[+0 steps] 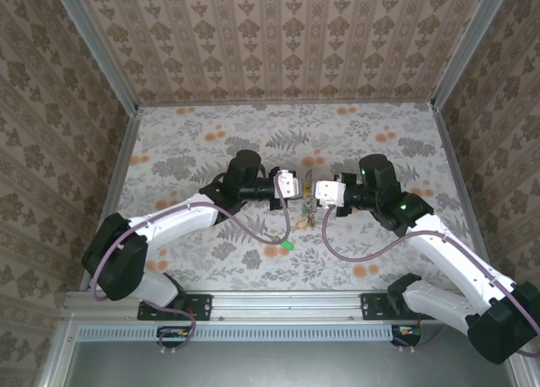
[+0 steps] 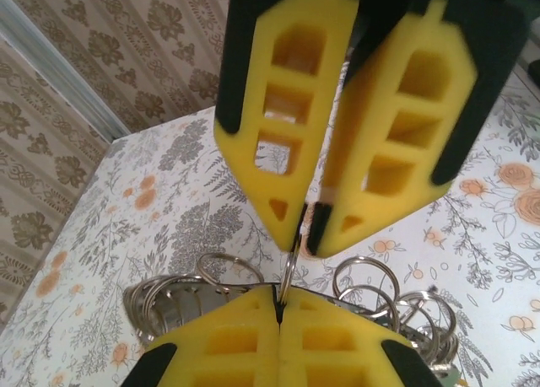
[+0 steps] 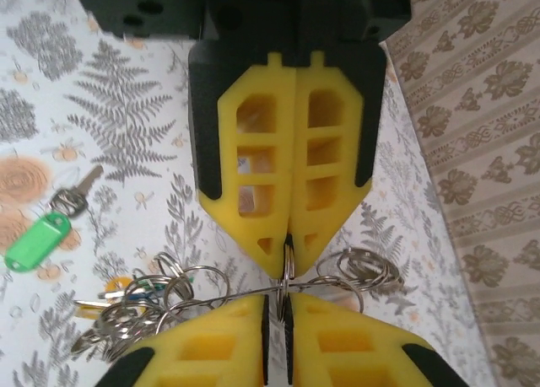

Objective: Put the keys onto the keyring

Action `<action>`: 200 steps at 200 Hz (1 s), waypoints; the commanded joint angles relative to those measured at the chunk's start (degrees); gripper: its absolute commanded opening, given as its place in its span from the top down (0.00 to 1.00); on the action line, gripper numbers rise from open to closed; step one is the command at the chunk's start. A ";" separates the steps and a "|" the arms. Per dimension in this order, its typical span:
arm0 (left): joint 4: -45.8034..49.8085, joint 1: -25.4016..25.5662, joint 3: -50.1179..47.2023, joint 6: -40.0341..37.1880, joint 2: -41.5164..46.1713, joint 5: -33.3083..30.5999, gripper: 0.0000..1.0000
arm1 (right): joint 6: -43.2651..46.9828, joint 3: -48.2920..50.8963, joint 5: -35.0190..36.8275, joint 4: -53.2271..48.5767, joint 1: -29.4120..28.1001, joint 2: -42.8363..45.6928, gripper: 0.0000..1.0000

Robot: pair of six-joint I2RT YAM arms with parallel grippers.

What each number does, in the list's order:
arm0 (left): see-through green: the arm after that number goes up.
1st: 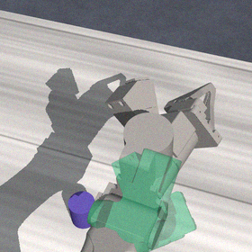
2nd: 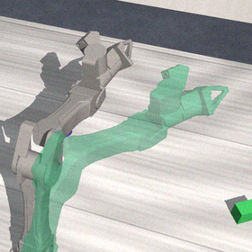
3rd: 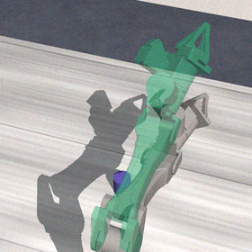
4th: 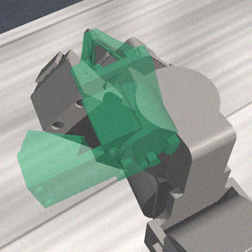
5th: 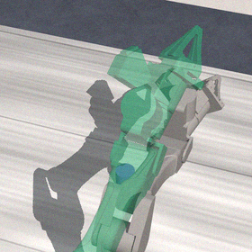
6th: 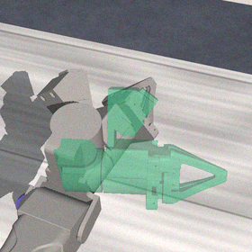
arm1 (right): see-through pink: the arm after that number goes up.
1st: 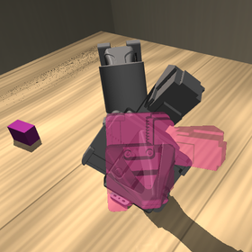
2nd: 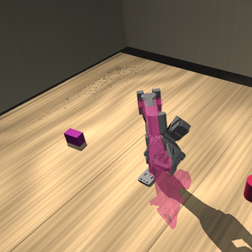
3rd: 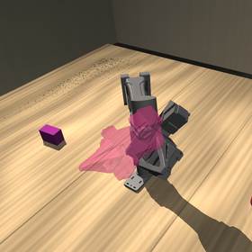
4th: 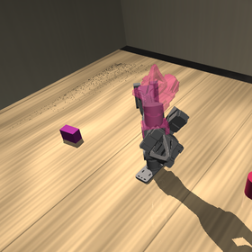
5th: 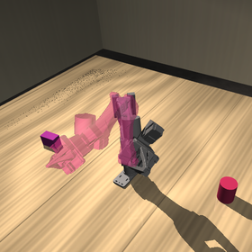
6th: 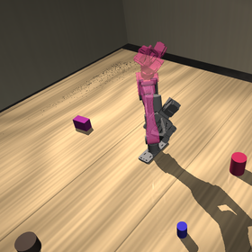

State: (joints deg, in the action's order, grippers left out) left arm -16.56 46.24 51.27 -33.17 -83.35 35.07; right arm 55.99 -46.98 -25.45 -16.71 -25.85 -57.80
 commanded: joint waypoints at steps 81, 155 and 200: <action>-21.65 -3.52 -4.01 8.11 -0.47 12.97 1.00 | -8.03 3.46 -12.89 6.96 5.63 2.52 0.70; -23.03 -3.44 -3.42 8.43 -1.51 15.51 1.00 | -10.89 5.31 -11.55 14.68 5.78 2.91 0.71; -23.14 -3.29 -3.21 8.21 -1.55 15.39 1.00 | -10.87 4.45 -14.42 12.93 5.89 1.95 0.77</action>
State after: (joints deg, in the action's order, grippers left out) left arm -36.49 43.03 47.27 -25.67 -84.79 48.47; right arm 46.04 -42.35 -36.32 -3.86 -20.23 -55.59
